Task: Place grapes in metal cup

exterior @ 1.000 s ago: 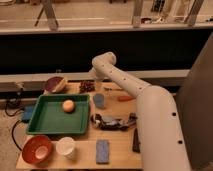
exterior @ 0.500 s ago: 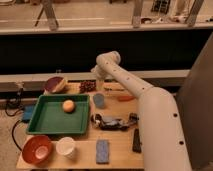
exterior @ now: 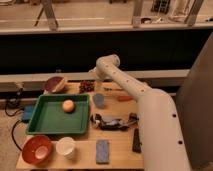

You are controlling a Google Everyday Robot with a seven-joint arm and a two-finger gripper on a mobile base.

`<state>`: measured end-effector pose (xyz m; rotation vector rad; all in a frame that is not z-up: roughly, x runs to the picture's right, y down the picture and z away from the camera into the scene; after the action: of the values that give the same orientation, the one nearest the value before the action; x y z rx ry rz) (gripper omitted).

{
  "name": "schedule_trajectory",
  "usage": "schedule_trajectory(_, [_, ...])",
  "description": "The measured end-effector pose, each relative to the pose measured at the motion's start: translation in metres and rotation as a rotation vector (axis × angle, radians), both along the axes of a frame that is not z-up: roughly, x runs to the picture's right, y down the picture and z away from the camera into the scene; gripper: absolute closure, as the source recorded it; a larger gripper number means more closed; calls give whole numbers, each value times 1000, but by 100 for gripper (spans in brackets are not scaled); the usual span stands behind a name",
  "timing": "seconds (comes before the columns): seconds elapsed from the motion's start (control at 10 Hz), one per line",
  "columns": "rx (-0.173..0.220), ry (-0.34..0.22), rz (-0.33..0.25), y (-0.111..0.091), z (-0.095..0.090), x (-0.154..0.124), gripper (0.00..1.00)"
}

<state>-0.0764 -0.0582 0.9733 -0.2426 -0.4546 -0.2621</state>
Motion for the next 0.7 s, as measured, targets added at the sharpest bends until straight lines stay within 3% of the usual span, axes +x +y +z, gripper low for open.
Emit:
schedule_trajectory(0.5, [20,-27,-81,33,28,-29,20])
schedule_trajectory(0.6, [22,-39,-100,40,33,-36,23])
schedule_trajectory(0.7, [21,-58,-131,48,37,-45,34])
